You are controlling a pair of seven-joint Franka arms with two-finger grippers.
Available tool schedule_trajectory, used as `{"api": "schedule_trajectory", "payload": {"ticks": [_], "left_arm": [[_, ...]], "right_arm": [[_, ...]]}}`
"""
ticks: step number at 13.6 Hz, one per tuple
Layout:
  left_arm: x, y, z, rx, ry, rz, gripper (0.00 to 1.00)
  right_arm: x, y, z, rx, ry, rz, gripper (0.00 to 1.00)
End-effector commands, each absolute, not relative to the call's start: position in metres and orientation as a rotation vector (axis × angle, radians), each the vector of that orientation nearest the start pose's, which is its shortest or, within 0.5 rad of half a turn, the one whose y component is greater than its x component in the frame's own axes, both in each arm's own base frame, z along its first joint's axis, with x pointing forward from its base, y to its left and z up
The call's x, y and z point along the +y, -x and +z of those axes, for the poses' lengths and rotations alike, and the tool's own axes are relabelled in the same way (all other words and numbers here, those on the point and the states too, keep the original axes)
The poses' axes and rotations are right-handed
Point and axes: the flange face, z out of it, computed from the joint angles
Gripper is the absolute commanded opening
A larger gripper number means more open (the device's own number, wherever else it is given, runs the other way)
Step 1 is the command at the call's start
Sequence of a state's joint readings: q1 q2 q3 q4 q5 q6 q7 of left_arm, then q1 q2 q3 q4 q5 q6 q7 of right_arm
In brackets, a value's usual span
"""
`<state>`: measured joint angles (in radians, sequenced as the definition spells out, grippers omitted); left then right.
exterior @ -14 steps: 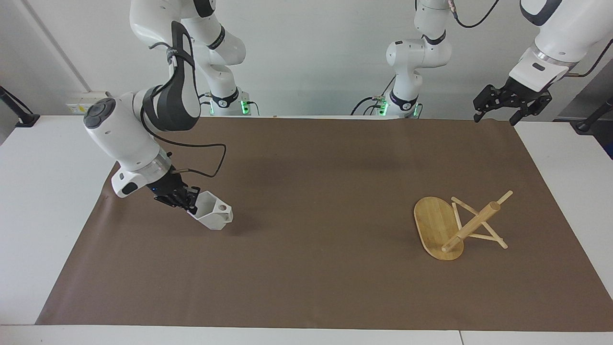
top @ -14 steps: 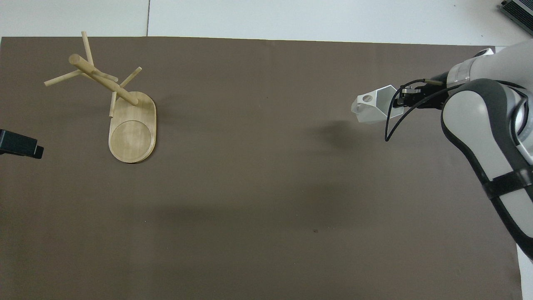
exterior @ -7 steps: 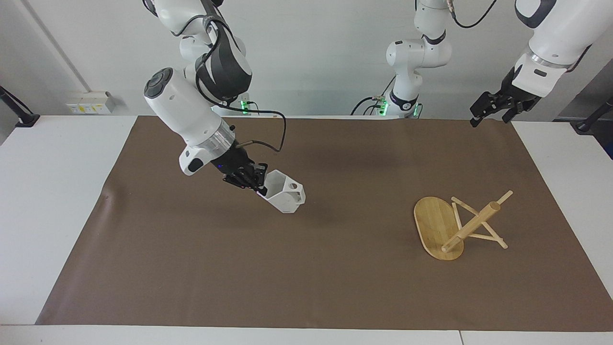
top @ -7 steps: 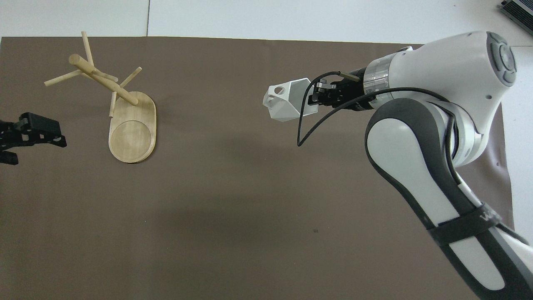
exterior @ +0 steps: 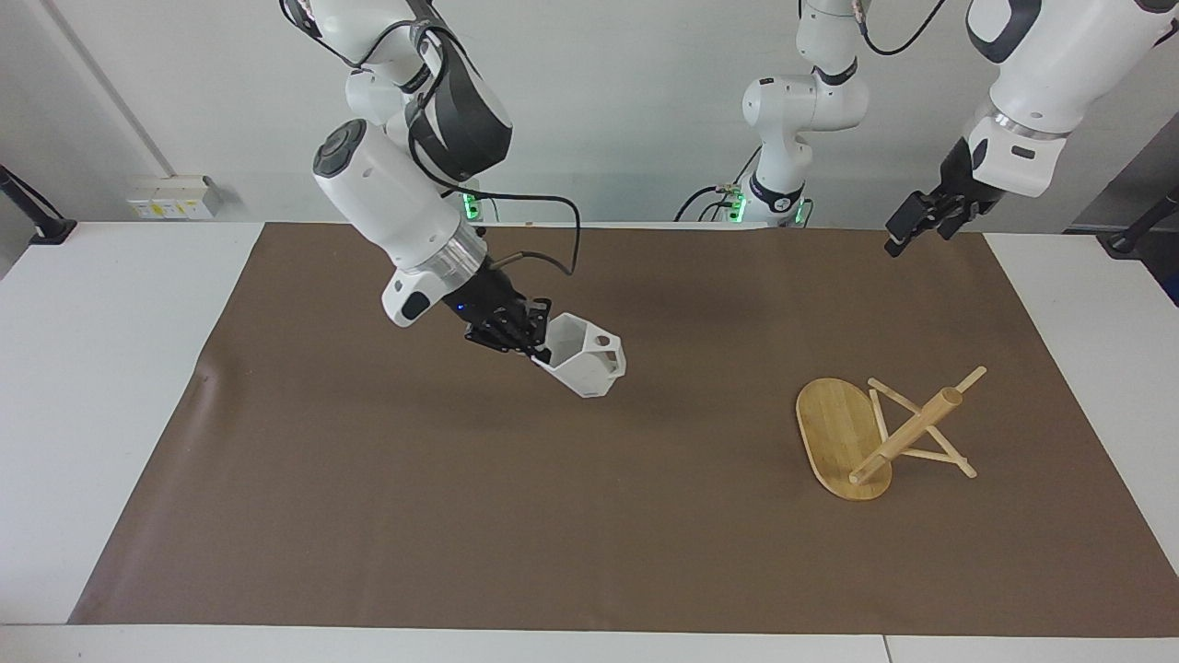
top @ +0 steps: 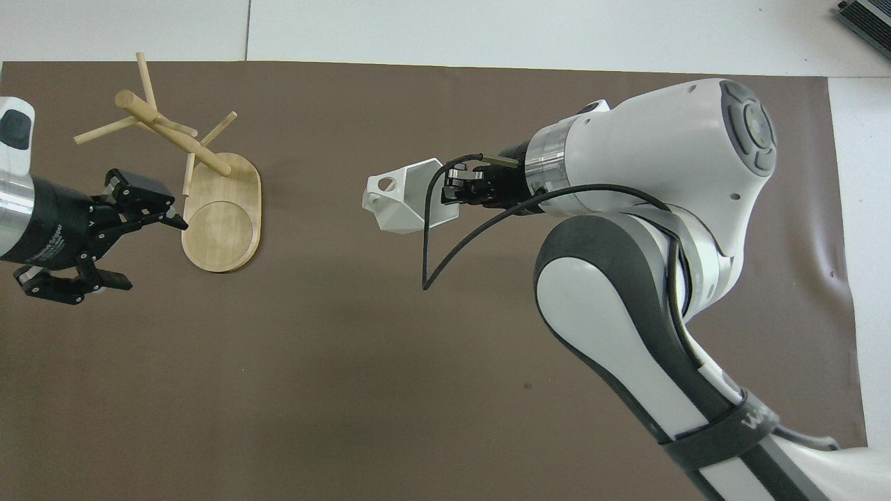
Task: Hang cup on rack
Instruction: 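Lift the mug with the right gripper while the left gripper approaches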
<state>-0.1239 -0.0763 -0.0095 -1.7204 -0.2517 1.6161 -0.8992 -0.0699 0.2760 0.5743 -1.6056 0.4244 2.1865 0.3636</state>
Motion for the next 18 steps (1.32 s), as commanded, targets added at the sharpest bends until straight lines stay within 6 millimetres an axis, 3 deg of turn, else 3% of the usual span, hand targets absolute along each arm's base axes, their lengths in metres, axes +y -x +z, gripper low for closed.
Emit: {"api": "schedule_trajectory", "payload": {"ticks": [1, 3, 6, 10, 14, 18], "left_arm": [[-0.119, -0.517, 0.585, -1.543, 3.003, 0.341, 1.0], [-0.126, -0.518, 0.576, -1.797, 2.91, 0.438, 1.0], [-0.127, -0.523, 0.579, -2.163, 2.71, 0.616, 1.0], [-0.116, -0.544, 0.57, -2.435, 2.536, 0.702, 1.0], [-0.123, -0.587, 0.554, -2.473, 2.48, 0.832, 1.0], [-0.121, -0.596, 0.545, -2.518, 2.428, 0.955, 1.0]], "right_arm": [[0.327, -0.59, 0.54, 0.157, 2.402, -0.162, 0.0], [0.344, -0.583, 0.547, 0.193, 2.361, -0.186, 0.0], [0.358, -0.575, 0.552, 0.206, 2.342, -0.189, 0.0], [0.366, -0.57, 0.548, 0.225, 2.338, -0.16, 0.0], [0.372, -0.567, 0.551, 0.234, 2.319, -0.173, 0.0], [0.381, -0.561, 0.553, 0.221, 2.31, -0.166, 0.0]]}}
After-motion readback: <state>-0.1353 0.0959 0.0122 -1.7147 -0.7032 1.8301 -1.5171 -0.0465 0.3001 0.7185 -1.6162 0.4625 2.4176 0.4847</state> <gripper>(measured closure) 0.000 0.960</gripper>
